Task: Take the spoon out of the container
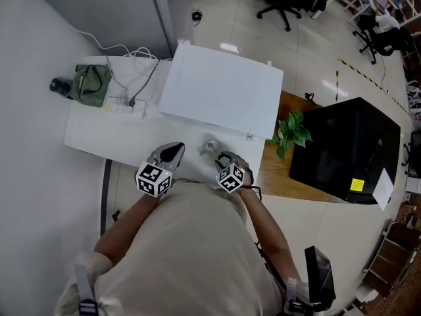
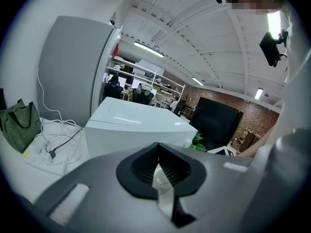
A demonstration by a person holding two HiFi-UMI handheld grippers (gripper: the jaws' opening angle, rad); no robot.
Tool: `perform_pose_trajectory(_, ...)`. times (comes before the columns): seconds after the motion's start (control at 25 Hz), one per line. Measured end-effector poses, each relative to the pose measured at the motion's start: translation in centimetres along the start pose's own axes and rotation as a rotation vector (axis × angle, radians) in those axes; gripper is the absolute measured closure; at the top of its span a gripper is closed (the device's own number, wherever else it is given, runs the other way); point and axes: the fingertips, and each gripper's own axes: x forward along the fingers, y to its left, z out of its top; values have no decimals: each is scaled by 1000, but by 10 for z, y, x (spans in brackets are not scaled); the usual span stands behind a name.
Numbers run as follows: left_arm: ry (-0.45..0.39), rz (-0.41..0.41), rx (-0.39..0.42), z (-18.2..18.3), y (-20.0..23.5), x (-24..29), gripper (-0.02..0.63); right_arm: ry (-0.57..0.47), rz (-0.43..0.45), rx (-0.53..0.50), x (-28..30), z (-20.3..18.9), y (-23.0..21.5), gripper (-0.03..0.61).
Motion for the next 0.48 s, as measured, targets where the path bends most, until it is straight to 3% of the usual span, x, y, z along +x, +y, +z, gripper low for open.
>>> perform_pose_trajectory(0.12,5,23,-5,1,7,-1,624,-2,1,-18,2,5,-1,449)
perform_pose_trajectory(0.48,6,3,15,2,1,9,624,-112,-25,59,-48,33,-14,451)
